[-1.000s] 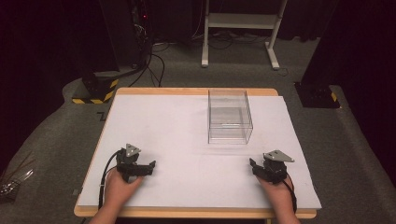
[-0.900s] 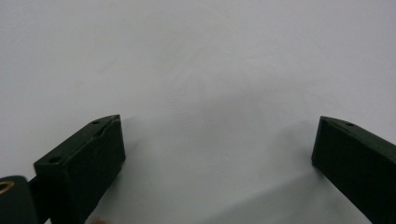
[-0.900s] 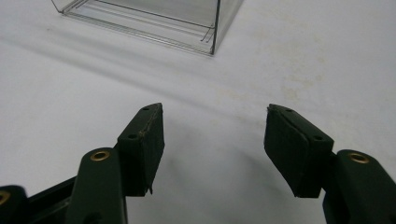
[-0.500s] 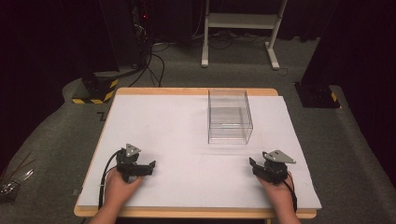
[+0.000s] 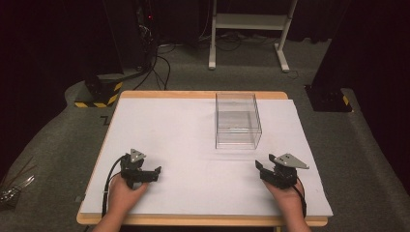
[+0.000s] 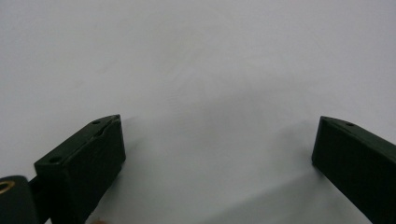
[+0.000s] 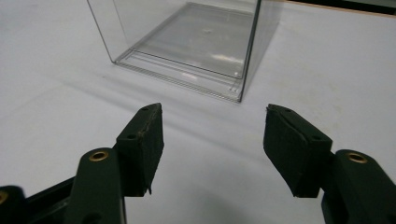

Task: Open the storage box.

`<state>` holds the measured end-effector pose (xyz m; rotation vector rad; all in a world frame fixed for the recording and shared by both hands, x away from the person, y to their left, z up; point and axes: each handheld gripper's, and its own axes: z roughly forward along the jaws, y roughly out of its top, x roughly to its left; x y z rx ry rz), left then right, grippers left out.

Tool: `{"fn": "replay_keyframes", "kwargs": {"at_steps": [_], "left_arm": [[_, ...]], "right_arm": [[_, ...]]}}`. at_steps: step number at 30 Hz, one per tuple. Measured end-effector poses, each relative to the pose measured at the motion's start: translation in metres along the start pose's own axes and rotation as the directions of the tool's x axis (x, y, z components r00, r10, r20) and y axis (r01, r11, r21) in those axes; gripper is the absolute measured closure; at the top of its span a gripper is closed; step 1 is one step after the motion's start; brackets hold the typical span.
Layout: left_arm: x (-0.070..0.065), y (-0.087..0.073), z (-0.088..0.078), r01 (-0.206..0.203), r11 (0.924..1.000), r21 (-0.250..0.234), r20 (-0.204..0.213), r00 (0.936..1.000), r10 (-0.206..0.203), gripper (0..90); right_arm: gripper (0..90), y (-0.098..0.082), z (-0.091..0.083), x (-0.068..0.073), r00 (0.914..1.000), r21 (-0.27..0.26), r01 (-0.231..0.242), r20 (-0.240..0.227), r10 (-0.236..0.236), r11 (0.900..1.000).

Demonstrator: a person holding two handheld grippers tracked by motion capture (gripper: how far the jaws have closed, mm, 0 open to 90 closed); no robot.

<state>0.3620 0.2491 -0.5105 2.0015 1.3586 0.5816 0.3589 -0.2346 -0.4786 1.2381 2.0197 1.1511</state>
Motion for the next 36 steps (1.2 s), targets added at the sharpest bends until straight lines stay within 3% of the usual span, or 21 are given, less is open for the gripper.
{"fn": "replay_keyframes", "kwargs": {"at_steps": [10, 13, 22, 36], "left_arm": [[0.0, 0.0, 0.0, -0.002, 1.0, 0.001, 0.0, 1.0, 0.002, 2.8], [0.0, 0.0, 0.0, -0.002, 1.0, 0.003, 0.002, 1.0, 0.002, 2.8], [0.0, 0.0, 0.0, -0.003, 1.0, 0.002, 0.002, 1.0, 0.003, 2.8], [0.0, 0.0, 0.0, -0.003, 1.0, 0.002, 0.003, 1.0, 0.003, 2.8]], "right_arm": [[36.2, 0.01, -0.003, 0.008, 0.9997, -0.045, 0.006, -0.023, -0.007, 0.999], [37.5, 0.014, -0.003, 0.013, 0.9993, -0.063, 0.032, -0.016, -0.033, 0.997], [39.9, 0.022, 0.004, 0.018, 0.9972, -0.052, 0.064, -0.035, -0.066, 0.997], [40.4, 0.037, 0.022, 0.02, 0.9962, -0.056, 0.064, -0.056, -0.067, 0.996]]}}
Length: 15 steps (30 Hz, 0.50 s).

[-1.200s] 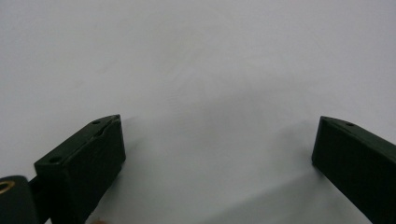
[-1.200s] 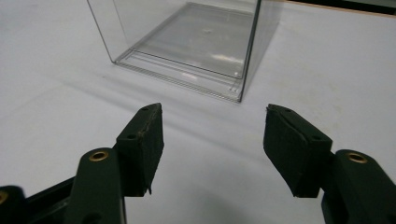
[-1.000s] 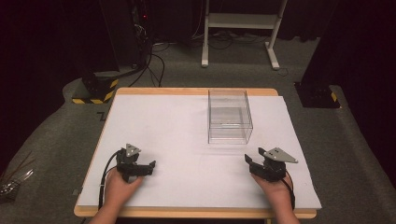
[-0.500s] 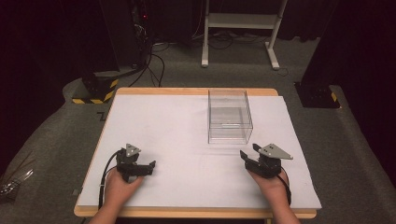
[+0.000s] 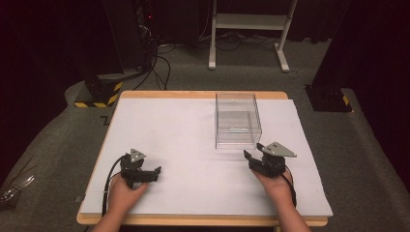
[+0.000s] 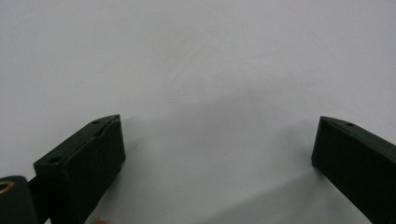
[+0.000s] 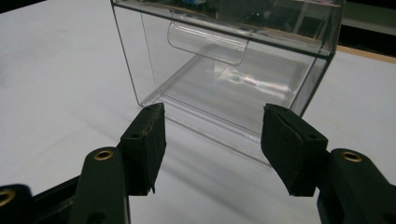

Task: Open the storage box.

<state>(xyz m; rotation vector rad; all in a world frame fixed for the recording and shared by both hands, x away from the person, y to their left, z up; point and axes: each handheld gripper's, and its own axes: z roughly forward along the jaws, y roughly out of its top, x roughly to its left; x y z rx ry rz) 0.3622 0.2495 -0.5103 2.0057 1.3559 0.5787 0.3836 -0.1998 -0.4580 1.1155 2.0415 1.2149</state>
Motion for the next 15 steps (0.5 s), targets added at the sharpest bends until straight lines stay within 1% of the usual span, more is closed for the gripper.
{"fn": "replay_keyframes", "kwargs": {"at_steps": [2, 8, 10, 15], "left_arm": [[0.0, 0.0, 0.0, 0.0, 1.0, 0.0, 0.0, 1.0, 0.0, 2.8], [0.0, 0.0, 0.0, 0.001, 1.0, 0.001, 0.0, 1.0, -0.001, 2.8], [0.0, 0.0, 0.0, 0.001, 1.0, 0.001, 0.0, 1.0, -0.001, 2.8], [0.0, 0.0, 0.0, 0.001, 1.0, 0.0, 0.001, 1.0, -0.001, 2.8]], "right_arm": [[40.8, 0.005, 0.005, 0.0, 1.0, 0.0, 0.0, -0.008, 0.0, 1.0], [41.2, 0.011, 0.013, -0.001, 0.9998, 0.003, 0.002, -0.019, -0.002, 1.0], [41.2, 0.014, 0.018, -0.001, 0.9998, 0.007, -0.006, -0.02, 0.007, 1.0], [41.3, 0.017, 0.023, -0.003, 0.9996, 0.007, -0.017, -0.024, 0.017, 1.0]]}}
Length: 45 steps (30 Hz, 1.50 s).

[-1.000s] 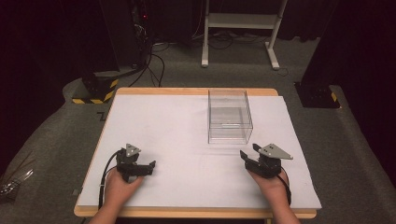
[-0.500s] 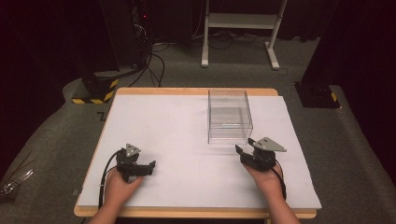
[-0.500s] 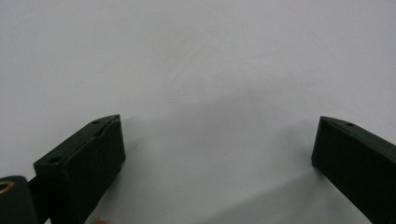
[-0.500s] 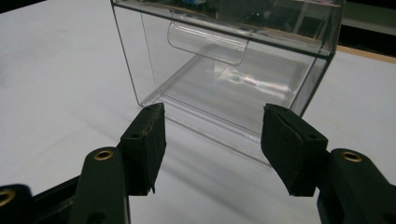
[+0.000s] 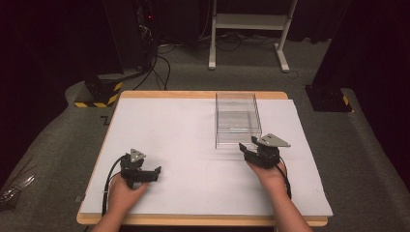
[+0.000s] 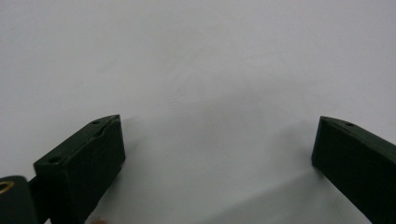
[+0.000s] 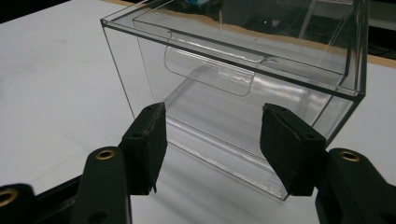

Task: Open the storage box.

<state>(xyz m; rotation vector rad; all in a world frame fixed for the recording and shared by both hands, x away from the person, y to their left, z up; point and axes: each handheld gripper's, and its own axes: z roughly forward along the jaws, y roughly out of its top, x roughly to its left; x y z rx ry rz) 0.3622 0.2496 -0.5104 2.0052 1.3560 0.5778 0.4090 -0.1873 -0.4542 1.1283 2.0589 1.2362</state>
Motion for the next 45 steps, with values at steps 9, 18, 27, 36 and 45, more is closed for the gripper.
{"fn": "replay_keyframes", "kwargs": {"at_steps": [9, 18, 27, 36, 45], "left_arm": [[0.0, 0.0, 0.0, 0.0, 1.0, 0.0, 0.0, 1.0, 0.0, 2.8], [0.0, 0.0, 0.0, 0.0, 1.0, 0.0, 0.0, 1.0, 0.0, 2.8], [0.0, 0.0, 0.0, 0.0, 1.0, 0.0, -0.001, 1.0, 0.0, 2.8], [0.0, 0.0, 0.0, 0.0, 1.0, 0.0, -0.001, 1.0, 0.0, 2.8], [0.0, 0.0, 0.0, 0.0, 1.0, 0.0, -0.001, 1.0, 0.0, 2.8]], "right_arm": [[43.2, 0.006, 0.009, -0.003, 0.9998, 0.005, -0.018, -0.01, 0.018, 1.0], [49.3, 0.01, 0.017, -0.009, 0.9984, 0.003, -0.038, -0.041, 0.038, 0.999], [53.0, 0.008, 0.022, -0.02, 0.9925, -0.025, -0.067, -0.104, 0.064, 0.997], [55.6, 0.006, 0.025, -0.023, 0.9878, -0.05, -0.048, -0.15, 0.04, 0.998], [61.5, 0.004, 0.029, -0.031, 0.9807, -0.079, -0.052, -0.192, 0.036, 0.996]]}}
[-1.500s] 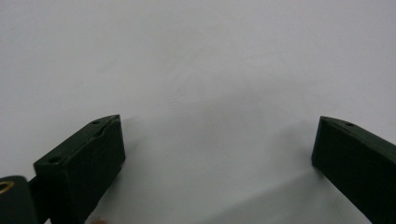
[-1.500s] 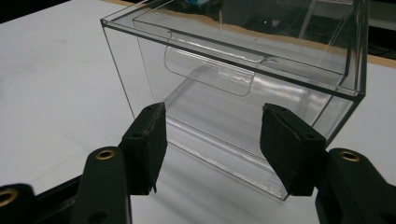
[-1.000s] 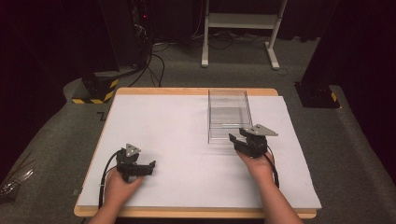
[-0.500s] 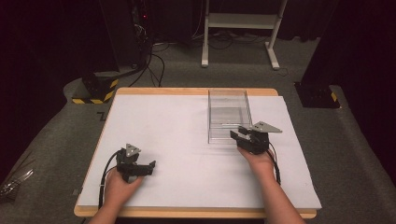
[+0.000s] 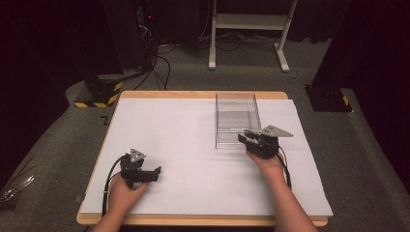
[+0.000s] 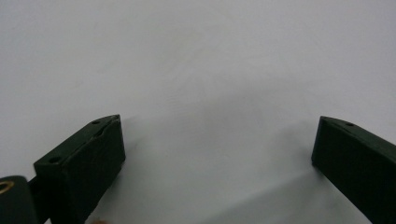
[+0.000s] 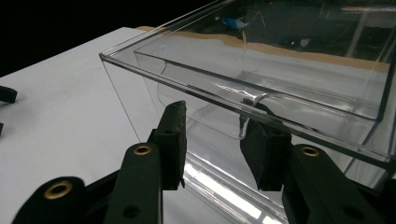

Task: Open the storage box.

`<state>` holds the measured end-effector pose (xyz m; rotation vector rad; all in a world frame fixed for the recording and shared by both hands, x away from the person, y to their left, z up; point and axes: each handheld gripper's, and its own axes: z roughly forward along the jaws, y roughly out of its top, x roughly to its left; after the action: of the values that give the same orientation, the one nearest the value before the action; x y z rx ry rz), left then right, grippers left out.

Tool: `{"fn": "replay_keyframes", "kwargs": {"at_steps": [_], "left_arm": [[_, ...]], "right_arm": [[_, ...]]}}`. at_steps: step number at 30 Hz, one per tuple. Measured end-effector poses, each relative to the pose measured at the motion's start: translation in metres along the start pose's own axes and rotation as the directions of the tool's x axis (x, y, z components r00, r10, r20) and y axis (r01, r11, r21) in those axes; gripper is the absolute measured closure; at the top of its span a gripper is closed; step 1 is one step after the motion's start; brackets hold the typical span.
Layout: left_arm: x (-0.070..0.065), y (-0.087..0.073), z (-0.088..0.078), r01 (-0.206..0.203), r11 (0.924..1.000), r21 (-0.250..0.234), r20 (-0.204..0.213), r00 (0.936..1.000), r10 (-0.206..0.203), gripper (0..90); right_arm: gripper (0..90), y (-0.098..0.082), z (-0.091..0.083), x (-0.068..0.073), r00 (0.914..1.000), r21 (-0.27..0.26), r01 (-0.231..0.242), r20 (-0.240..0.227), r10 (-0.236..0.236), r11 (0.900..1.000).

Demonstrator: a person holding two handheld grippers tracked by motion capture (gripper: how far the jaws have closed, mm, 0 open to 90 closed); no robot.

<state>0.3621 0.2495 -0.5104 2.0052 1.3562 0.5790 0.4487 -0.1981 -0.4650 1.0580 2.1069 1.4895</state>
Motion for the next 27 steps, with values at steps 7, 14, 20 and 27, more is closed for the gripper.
{"fn": "replay_keyframes", "kwargs": {"at_steps": [7, 14, 20, 27], "left_arm": [[0.0, 0.0, 0.0, 0.001, 1.0, -0.002, -0.001, 1.0, -0.001, 2.9], [0.0, 0.0, 0.0, 0.0, 1.0, -0.002, -0.002, 1.0, 0.0, 2.9], [0.0, 0.0, 0.0, 0.003, 1.0, -0.002, -0.002, 1.0, -0.003, 2.9], [0.0, 0.0, 0.0, 0.003, 1.0, -0.002, -0.002, 1.0, -0.003, 2.9]], "right_arm": [[64.0, -0.002, 0.001, -0.006, 0.9992, -0.013, -0.009, -0.04, 0.008, 1.0], [72.1, -0.005, 0.0, -0.013, 0.9962, -0.022, -0.029, -0.083, 0.027, 0.999], [75.7, -0.007, -0.005, -0.015, 0.9942, -0.022, -0.021, -0.106, 0.019, 1.0], [77.7, -0.011, -0.013, -0.013, 0.9924, -0.022, -0.004, -0.123, 0.001, 1.0]]}}
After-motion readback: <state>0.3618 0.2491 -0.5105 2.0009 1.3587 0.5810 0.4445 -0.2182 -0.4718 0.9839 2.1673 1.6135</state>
